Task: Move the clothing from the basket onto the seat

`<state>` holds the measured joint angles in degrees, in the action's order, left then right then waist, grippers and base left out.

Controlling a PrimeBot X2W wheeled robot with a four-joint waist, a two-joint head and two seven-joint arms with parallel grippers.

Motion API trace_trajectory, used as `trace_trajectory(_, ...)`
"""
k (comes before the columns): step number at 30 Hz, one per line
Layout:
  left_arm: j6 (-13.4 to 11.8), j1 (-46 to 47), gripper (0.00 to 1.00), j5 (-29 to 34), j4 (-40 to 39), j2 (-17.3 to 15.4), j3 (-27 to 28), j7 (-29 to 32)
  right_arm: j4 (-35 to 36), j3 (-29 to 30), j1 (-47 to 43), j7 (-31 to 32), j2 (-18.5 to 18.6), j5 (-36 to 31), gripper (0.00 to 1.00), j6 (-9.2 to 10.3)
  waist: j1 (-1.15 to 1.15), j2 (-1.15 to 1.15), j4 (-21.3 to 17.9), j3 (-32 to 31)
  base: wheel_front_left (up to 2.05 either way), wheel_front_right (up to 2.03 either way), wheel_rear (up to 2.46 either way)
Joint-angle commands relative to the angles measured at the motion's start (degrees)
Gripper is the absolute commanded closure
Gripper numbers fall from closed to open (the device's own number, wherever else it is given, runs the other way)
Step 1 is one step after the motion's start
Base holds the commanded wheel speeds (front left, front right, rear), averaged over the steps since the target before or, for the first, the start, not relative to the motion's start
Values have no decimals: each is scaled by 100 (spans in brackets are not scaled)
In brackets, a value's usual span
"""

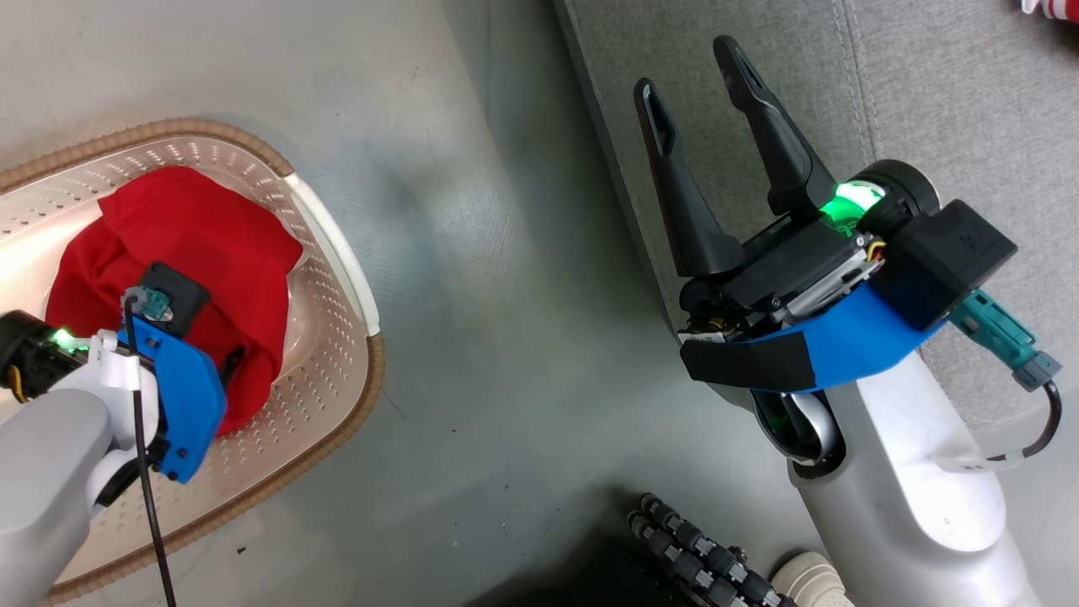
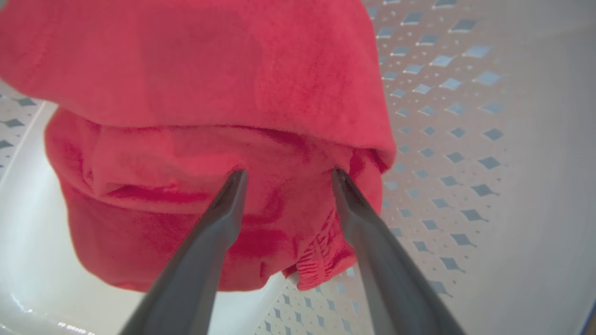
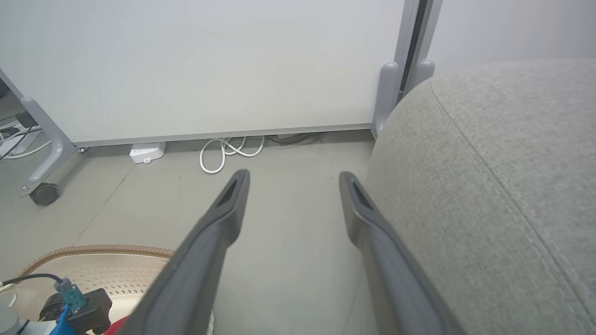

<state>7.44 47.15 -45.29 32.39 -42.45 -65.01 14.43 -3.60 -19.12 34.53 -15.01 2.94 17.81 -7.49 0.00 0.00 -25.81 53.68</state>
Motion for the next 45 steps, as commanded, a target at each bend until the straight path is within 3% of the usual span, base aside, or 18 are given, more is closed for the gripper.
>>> trace_trajectory(1,5,-12,0,-79,-57,9,-14,-18,-15,-15,-14,-22,-9,40,0,-1,0,0,-16,-23,0,0,0)
trace_trajectory(9,5,-84,0,-351,-99,109,-216,154,-8,0,-91,-22,-9,30,0,-1,0,0,-48,-55,0,0,0)
trace_trajectory(16,-271,72,0,-203,361,382,-244,59,20,51,-163,-22,-9,-48,0,-1,0,0,-7,6,0,0,0)
trace_trajectory(17,-319,94,15,-163,433,401,-249,37,22,58,-173,-22,-9,-55,0,-1,0,0,-2,10,0,0,0)
trace_trajectory(18,-349,120,64,-114,506,418,-262,-9,24,60,-180,-22,-9,-58,0,-1,0,0,0,11,0,0,0)
trace_trajectory(19,-374,140,92,-92,572,451,-271,-47,20,62,-184,-22,-9,-63,0,-1,0,0,2,10,0,0,0)
trace_trajectory(20,-376,151,100,-80,629,486,-273,-71,15,66,-183,-22,-9,-72,0,-1,0,0,4,8,0,0,0)
trace_trajectory(38,-204,163,100,-271,1228,737,-263,-304,-92,-20,-52,-22,-9,-59,0,-1,0,0,-36,-145,0,0,0)
trace_trajectory(41,-284,8,100,-374,1307,755,-168,-475,-219,-128,67,-22,-9,-69,0,-1,0,0,-112,-353,0,0,0)
trace_trajectory(45,-266,-192,100,-480,1427,1062,-133,-741,-490,-92,-2,-22,-7,-321,0,-1,0,0,103,-947,0,0,0)
